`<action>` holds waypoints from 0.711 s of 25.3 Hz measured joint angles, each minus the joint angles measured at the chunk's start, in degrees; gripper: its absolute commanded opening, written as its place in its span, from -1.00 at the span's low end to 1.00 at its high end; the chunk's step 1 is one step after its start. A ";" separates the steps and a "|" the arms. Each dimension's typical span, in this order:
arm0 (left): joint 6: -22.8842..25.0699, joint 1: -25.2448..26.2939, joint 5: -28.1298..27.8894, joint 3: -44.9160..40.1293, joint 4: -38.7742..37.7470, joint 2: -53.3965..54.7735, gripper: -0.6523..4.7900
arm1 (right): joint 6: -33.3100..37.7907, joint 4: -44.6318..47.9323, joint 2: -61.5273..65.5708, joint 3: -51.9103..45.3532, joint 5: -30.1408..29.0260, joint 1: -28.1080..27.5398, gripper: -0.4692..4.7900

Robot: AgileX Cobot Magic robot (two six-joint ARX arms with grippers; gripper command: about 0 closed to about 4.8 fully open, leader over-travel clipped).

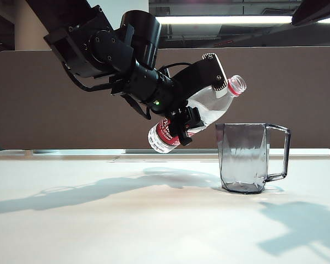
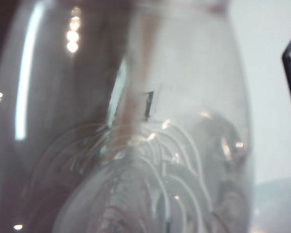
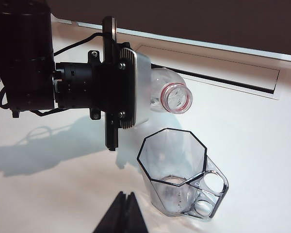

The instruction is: Pick up the mineral water bottle with the left hand on the table and pour water into the mug until it's half full.

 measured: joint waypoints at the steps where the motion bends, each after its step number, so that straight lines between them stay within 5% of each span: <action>1: 0.28 0.04 0.02 -0.02 0.00 0.00 -0.09 | 0.00 0.00 0.00 0.00 0.00 0.00 -0.85; 18: 8.48 0.79 0.00 -0.04 2.54 0.00 -0.09 | -0.46 0.00 0.00 0.00 -0.02 0.00 -0.85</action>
